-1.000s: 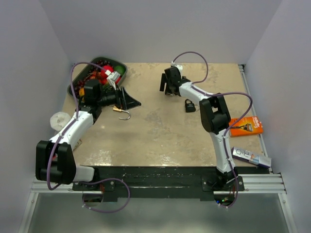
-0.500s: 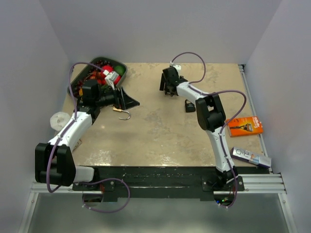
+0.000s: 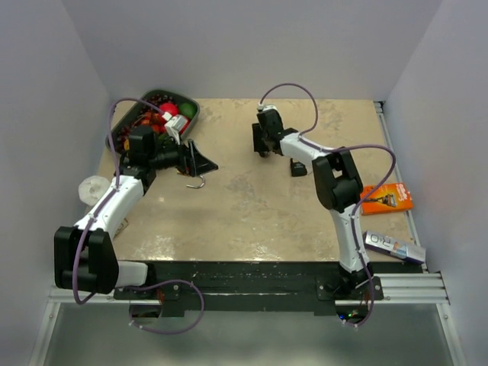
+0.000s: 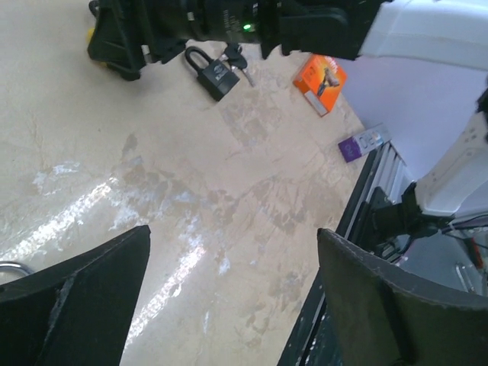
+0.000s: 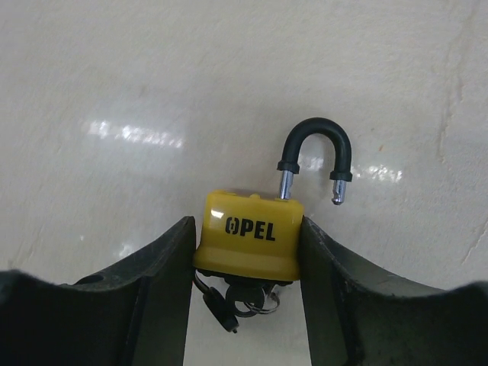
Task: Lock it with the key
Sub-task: Pick up the lock from the center of the board, then lock the lock.
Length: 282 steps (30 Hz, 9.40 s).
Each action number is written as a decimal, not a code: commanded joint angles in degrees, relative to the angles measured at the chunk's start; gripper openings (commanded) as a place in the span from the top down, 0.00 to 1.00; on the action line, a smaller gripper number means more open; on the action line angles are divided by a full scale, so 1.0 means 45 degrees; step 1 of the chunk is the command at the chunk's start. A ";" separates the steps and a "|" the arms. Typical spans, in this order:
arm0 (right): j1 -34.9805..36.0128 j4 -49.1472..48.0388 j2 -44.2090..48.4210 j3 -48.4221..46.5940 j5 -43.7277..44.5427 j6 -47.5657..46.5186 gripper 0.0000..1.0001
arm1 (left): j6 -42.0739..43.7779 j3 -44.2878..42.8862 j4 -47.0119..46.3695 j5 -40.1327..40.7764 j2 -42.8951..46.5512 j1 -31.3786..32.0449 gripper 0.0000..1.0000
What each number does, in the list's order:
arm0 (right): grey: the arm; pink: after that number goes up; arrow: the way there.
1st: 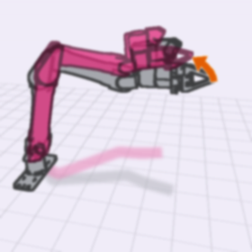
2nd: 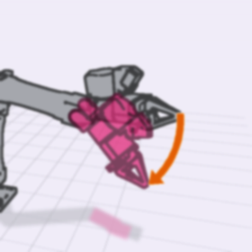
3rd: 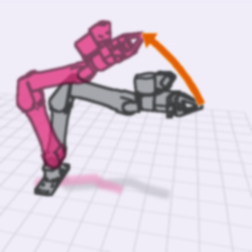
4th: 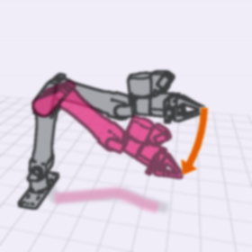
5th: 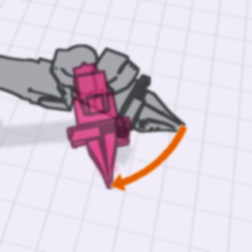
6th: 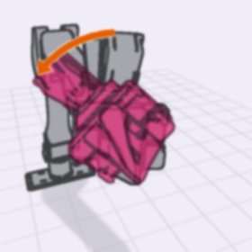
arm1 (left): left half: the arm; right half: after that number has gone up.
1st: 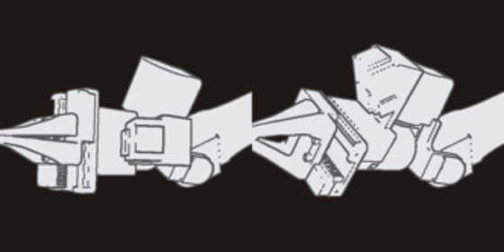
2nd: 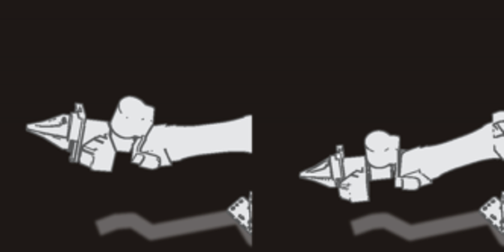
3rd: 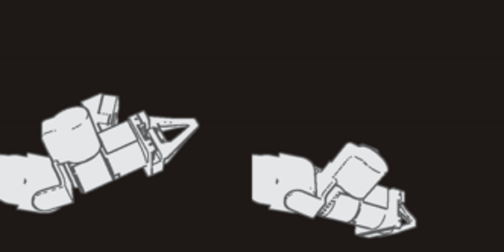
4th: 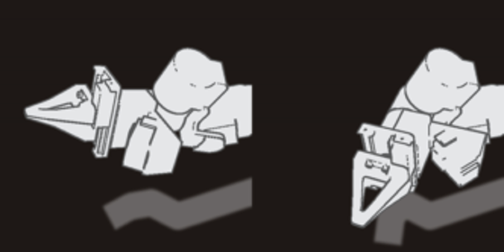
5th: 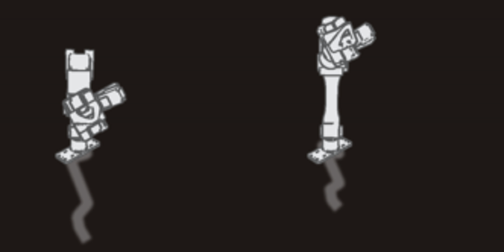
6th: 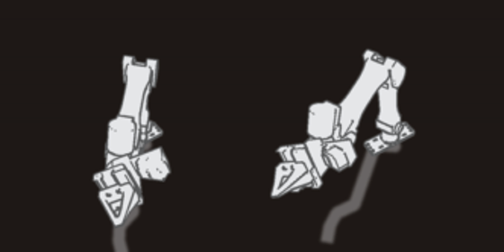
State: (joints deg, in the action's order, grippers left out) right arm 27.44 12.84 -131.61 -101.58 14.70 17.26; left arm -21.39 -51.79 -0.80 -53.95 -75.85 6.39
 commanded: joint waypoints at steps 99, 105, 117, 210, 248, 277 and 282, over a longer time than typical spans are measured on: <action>0.0698 0.4977 1.4717 0.7808 -1.3522 -0.9639 0.01 | 0.9637 0.0904 0.3029 -0.0314 0.4611 0.5864 1.00; 0.0952 0.5426 1.4482 0.7730 -1.4787 -1.0432 0.01 | 0.8368 0.0747 0.2465 -0.0959 0.4298 0.5825 1.00; 0.2162 0.4961 1.3993 0.7925 -1.4986 -1.0009 0.01 | 0.6902 0.0884 0.1039 -0.0588 0.3985 0.5786 1.00; 0.4117 0.0506 1.3583 0.8257 -1.4203 -0.7819 1.00 | 0.2487 0.1079 -0.2009 -0.2386 0.3048 0.7074 1.00; 0.1109 0.4511 1.3564 0.7143 -1.4418 -0.9793 0.30 | 0.9205 0.0220 0.5294 -0.4866 0.2951 0.1724 1.00; 0.3218 0.2479 1.1903 0.7554 -1.3012 -0.8191 0.65 | 0.8971 0.0142 0.4923 -0.4846 0.2872 0.2056 1.00; 0.3218 0.2712 1.1884 0.7495 -1.2915 -0.8482 0.68 | 0.8836 0.0180 0.4787 -0.4846 0.2892 0.2056 1.00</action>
State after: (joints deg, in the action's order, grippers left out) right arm 41.69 25.32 -78.72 -67.18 -44.36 -19.35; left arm 17.78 -48.53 23.66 -71.99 -63.26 15.44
